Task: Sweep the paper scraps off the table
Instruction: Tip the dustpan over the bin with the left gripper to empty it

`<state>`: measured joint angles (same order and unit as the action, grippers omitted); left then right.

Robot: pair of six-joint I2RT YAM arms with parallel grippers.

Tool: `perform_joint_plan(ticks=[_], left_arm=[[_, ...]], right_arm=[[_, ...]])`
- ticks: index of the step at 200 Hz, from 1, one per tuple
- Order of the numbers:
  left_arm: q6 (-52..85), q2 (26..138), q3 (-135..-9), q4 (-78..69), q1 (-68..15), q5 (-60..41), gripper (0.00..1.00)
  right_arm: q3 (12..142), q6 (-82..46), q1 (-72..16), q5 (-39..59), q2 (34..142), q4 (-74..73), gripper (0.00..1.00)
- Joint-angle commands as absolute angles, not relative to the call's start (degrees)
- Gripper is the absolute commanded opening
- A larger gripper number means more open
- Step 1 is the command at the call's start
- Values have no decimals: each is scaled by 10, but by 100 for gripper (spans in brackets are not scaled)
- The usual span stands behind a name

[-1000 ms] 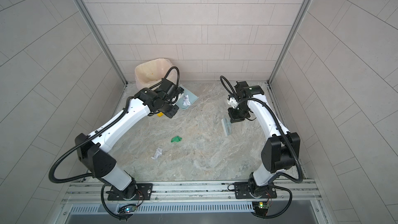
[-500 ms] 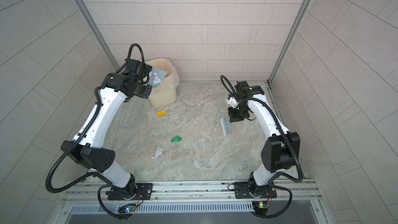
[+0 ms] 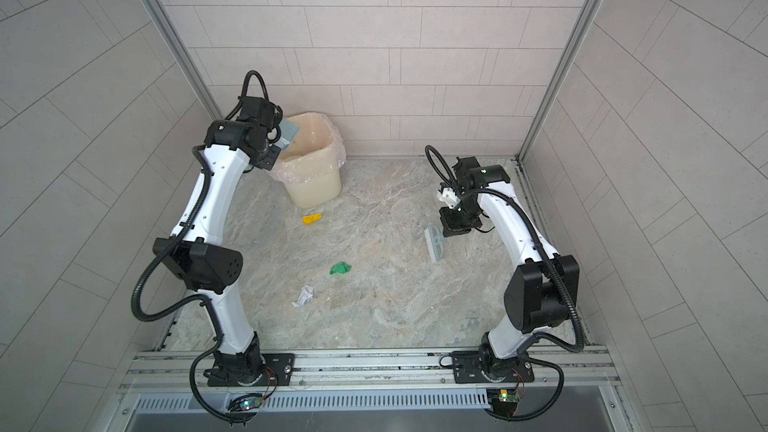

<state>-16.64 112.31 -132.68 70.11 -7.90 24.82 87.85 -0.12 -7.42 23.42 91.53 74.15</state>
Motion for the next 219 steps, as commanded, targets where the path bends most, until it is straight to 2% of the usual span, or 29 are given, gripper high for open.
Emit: perform_joint_plan(ticks=[1,47,70,101,124,143,187,219], left_arm=[[-224,1138,-1353,697,-94,350,0],[-396,1134,-1284,553,-125,519,0],[-490,1116,-1236,467,-136,556,0],[-655,1082,-1134,279,-149,597,0],[-812,1057,-1048,95,-155,605,0],[-896,1048,-1011,7,-157,598,0],[-995,1032,-954,-122,-161,573,0],[-997,1029,-940,-126,-161,571,0]], right_arm=[[894,11,-72,245,907,768,0],[897,16,-72,265,911,769,0],[899,15,-72,265,910,770,0],[897,16,-72,267,908,768,0],[893,16,-74,269,907,767,0],[891,16,-74,273,907,765,0],[895,17,-75,279,905,766,0],[896,17,-76,282,905,766,0]])
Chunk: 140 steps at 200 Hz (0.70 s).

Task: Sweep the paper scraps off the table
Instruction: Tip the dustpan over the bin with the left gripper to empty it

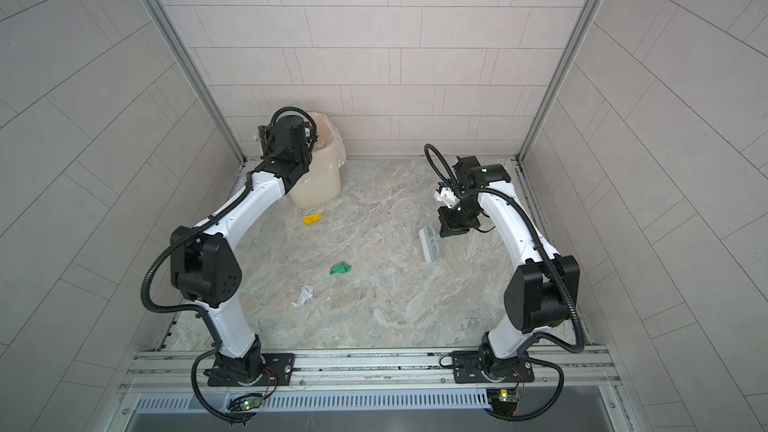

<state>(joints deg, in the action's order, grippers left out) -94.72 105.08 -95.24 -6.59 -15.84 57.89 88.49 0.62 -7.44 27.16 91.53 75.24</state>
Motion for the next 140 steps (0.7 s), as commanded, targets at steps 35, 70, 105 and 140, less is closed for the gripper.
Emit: perform_joint_plan(ticks=[35,70,105,140], left_arm=[[-978,1023,-936,-113,-161,573,0],[-858,1011,-960,-14,-164,593,0],[-636,979,-999,173,-185,584,0],[-432,942,-1002,332,-212,544,0]], right_arm=[[891,16,-76,283,900,763,0],[879,6,-88,296,899,747,0],[870,-27,-131,333,906,709,0],[872,-77,-197,374,921,651,0]])
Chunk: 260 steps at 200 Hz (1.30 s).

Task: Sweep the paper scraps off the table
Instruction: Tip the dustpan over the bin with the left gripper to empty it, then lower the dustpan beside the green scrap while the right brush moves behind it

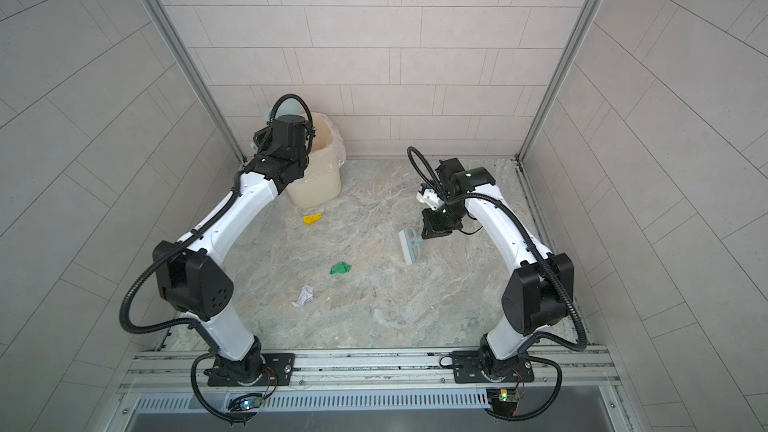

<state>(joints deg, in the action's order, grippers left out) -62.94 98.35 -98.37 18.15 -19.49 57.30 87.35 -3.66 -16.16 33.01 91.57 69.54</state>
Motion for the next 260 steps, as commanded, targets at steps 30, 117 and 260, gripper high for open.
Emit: perform_joint_plan(ticks=[30,117,260], left_arm=[[-266,903,-979,439,-218,461,0],[-92,781,-815,480,-222,333,0],[-47,750,-767,506,-231,230,0]], right_arm=[[871,-130,-251,408,937,592,0],[955,-247,-400,428,1065,481,0],[918,-308,-378,363,1099,468,0]])
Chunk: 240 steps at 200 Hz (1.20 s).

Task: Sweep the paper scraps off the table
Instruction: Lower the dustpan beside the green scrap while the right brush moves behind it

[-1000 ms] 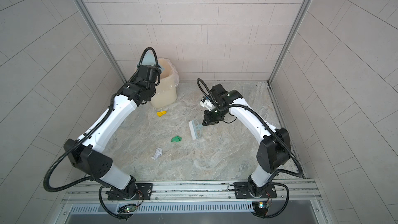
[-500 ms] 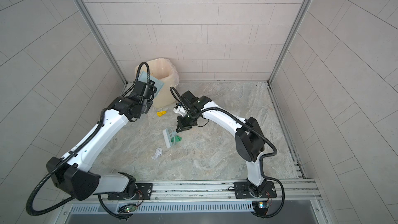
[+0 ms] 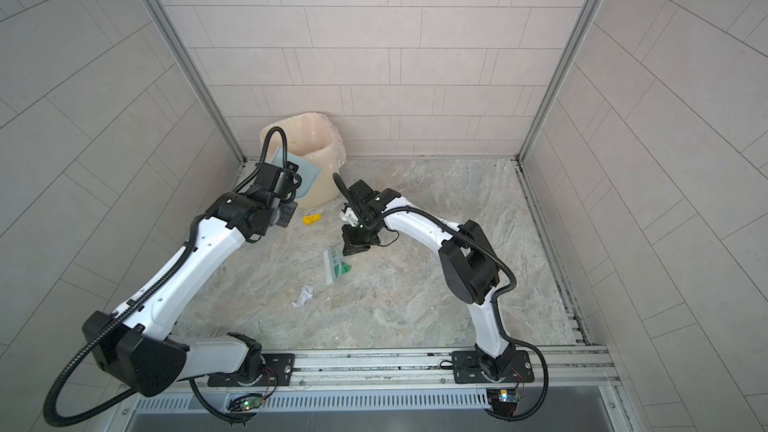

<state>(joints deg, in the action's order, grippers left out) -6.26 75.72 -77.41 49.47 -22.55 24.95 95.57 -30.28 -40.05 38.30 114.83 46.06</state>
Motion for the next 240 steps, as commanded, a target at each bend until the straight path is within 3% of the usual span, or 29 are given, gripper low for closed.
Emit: perform_joint_plan(ticks=[1,108,182,240], left_arm=[[-47,750,-767,506,-231,229,0],[-13,786,-726,522,-325,140,0],[24,883,-692,523,-424,35,0],[25,921,-650,501,-476,-12,0]], right_arm=[[915,-308,-378,363,1098,468,0],[716,-226,-200,325,935,555,0],[859,-120,-170,269,895,734,0],[931,-73,-160,158,936,767,0]])
